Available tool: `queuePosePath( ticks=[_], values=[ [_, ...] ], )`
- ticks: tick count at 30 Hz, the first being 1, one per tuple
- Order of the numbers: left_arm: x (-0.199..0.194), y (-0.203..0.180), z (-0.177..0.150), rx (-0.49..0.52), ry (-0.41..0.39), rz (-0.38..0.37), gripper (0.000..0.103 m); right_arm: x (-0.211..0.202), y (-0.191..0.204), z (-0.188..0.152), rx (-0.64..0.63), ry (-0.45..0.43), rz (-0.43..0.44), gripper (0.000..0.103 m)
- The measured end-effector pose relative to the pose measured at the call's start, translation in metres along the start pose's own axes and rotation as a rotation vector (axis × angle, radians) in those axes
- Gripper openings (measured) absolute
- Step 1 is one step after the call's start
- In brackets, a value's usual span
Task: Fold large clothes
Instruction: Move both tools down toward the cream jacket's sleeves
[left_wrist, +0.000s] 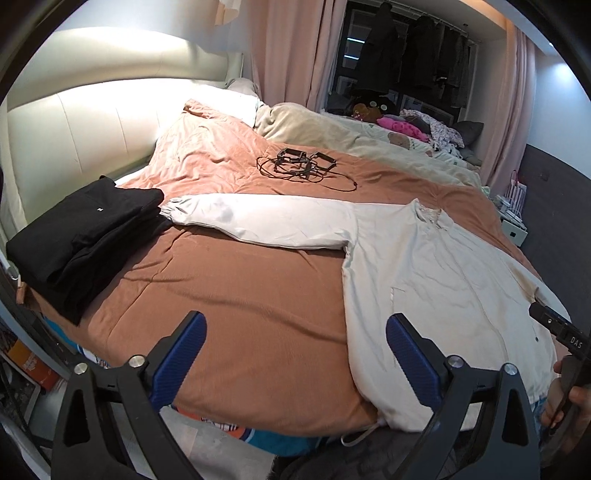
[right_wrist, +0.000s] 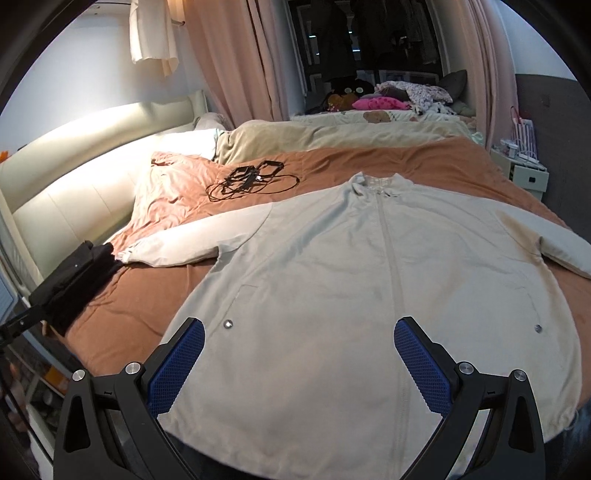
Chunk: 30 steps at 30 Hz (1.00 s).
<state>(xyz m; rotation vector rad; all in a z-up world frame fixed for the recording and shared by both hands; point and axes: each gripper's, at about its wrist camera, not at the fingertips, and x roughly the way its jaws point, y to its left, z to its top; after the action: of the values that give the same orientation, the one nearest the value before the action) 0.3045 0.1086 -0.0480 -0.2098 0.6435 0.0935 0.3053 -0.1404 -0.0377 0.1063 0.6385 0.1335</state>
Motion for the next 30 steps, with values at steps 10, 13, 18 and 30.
queuePosePath(
  ticks=[10,13,18,30],
  values=[
    [0.058,0.003,0.043,-0.024,0.017,0.032,0.097,0.065,-0.002,0.039,0.004,0.059,-0.003,0.103],
    [0.076,0.002,0.057,-0.016,0.027,0.036,0.097,0.085,-0.008,0.047,0.004,0.077,-0.022,0.103],
    [0.111,0.003,0.085,-0.011,0.048,0.032,0.097,0.117,-0.016,0.062,0.008,0.112,-0.03,0.094],
    [0.222,0.017,0.128,-0.052,0.176,0.062,0.097,0.177,-0.042,0.091,0.021,0.18,-0.024,0.085]
  ],
)
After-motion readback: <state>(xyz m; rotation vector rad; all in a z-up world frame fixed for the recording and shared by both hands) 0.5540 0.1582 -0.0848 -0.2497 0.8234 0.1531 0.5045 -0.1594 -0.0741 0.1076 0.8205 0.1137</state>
